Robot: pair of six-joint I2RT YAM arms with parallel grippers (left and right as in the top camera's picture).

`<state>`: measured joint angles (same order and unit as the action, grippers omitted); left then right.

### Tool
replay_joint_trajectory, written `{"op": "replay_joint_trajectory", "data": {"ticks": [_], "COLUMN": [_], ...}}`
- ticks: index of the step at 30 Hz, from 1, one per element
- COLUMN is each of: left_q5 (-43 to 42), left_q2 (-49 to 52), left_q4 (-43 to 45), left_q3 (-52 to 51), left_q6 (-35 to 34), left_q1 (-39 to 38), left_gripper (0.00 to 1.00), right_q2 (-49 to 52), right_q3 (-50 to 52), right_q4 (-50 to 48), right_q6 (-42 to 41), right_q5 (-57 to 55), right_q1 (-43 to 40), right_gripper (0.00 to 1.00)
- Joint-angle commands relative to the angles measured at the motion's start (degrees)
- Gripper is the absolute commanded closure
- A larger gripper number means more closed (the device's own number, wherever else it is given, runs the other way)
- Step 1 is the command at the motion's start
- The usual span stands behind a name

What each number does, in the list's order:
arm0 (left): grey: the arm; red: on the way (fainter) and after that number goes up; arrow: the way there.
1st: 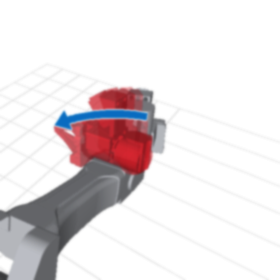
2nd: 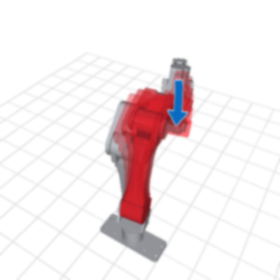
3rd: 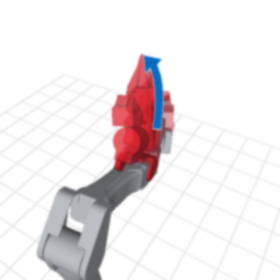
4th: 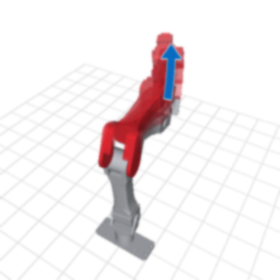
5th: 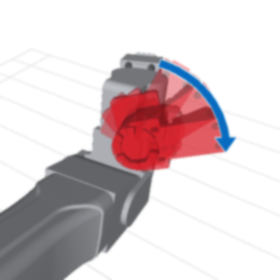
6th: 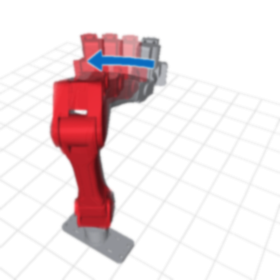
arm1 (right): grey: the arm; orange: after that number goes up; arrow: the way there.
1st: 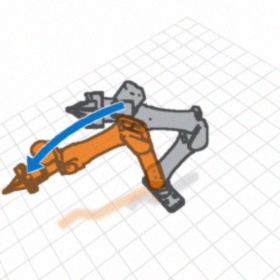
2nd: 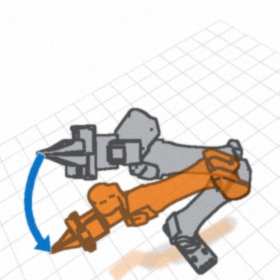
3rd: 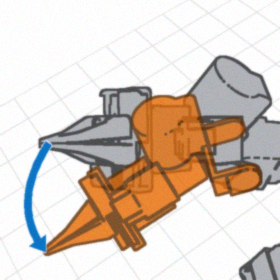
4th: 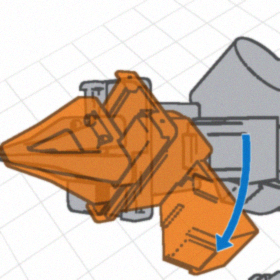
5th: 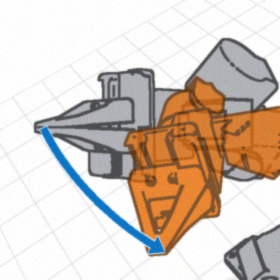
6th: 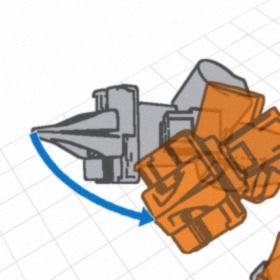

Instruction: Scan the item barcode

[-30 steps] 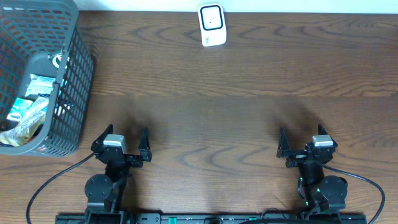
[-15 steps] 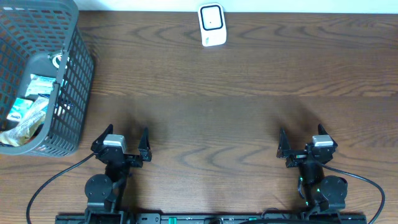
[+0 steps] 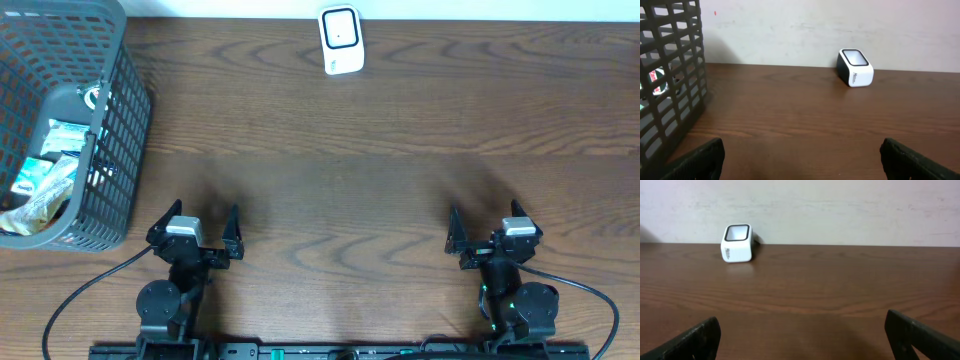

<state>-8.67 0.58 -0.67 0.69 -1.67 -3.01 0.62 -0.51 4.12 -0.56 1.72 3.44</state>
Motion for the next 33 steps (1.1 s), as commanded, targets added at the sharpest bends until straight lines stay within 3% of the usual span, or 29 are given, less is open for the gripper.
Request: {"op": "replay_joint_trajectory", "data": {"ticks": [1,19,24,29,33], "left_q5": [-0.8,-1.3,-21.4,-23.3,-23.3], "left_q2": [-0.3,-0.3,-0.3,-0.3,-0.3], "left_q4": [-2.7,-2.3,-1.6,3.5,17.6], "left_q3": [-0.5,-0.5,-0.4,-0.4,-0.4], "left_q6": [-0.5,-0.9,-17.1,-28.2,-34.1], "left_q1": [0.0,0.0,0.0,0.0,0.0], "left_gripper": [0.02,0.02,0.02,0.02,0.02], "right_q2": [-0.3,-0.3,-0.3,-0.3,-0.3], "right_q3": [0.2,0.2,0.2,0.2,0.2], "right_q4": [0.1,0.1,0.1,0.1,0.1], "right_q6": [0.2,0.2,0.2,0.2,0.2], "right_q5": [0.3,0.3,0.3,0.3,0.3], "right_q1": [-0.5,-0.5,-0.5,-0.5,-0.5], "right_gripper": [0.01,0.01,0.01,0.01,0.01]}}
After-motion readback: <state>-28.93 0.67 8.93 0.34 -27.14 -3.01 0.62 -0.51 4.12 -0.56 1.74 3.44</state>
